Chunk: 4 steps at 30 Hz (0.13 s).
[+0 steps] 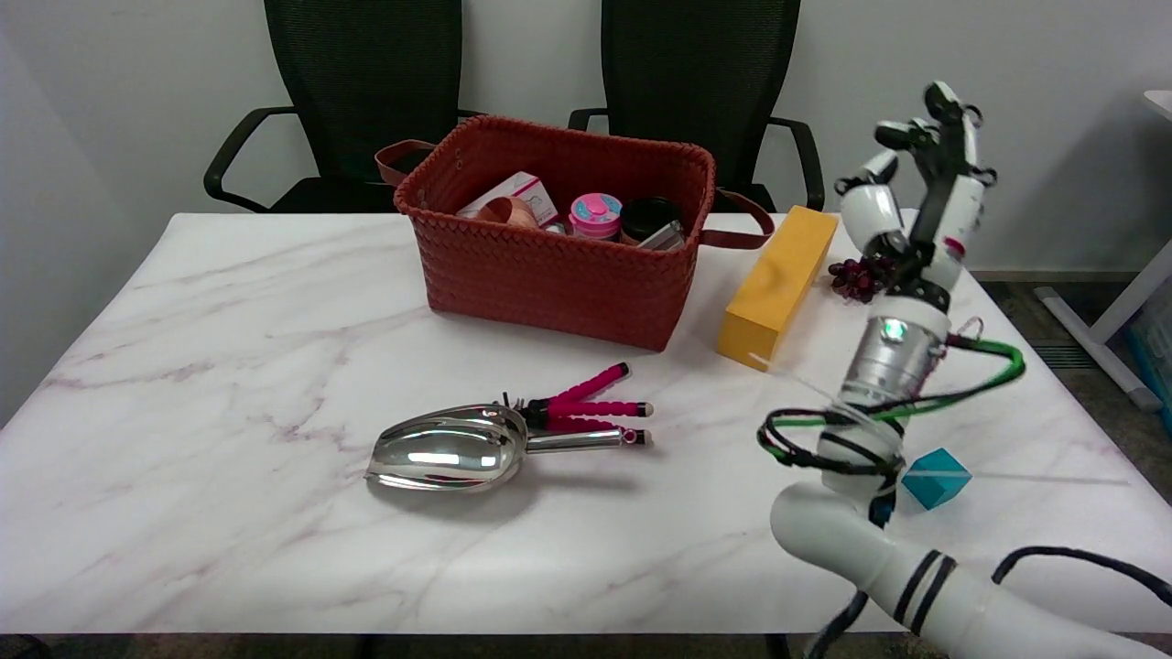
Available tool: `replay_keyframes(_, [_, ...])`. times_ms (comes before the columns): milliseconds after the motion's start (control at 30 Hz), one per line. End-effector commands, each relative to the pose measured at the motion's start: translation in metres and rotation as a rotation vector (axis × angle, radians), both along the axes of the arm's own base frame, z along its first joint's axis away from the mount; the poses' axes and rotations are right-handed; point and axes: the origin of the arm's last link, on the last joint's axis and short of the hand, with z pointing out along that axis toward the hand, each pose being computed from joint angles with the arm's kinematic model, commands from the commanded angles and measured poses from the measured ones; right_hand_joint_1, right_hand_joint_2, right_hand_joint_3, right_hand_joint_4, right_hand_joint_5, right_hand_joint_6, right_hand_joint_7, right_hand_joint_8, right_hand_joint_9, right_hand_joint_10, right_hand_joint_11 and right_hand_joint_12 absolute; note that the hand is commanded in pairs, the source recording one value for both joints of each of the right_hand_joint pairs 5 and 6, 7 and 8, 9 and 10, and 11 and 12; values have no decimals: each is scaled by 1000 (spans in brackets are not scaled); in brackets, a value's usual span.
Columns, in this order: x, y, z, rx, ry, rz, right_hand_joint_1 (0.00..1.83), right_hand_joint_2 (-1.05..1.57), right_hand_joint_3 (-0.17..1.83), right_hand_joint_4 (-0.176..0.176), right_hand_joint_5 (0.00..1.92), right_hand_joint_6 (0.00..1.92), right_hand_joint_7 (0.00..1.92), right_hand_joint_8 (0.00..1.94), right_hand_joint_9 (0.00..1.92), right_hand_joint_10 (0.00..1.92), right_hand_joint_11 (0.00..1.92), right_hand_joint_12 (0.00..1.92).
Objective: Place the wooden mortar into the brown storage basket.
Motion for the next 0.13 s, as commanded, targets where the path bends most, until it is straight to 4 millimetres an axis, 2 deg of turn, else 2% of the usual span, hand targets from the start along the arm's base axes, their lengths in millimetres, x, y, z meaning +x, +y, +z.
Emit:
replay_keyframes(33, [-50, 83, 18, -124, -54, 109, 927, 1092, 947, 0, 323, 323, 716, 716, 439, 439, 282, 282])
replay_keyframes(133, [-57, 85, 18, -114, -69, 97, 927, 1091, 946, 0, 319, 319, 717, 717, 439, 439, 283, 283])
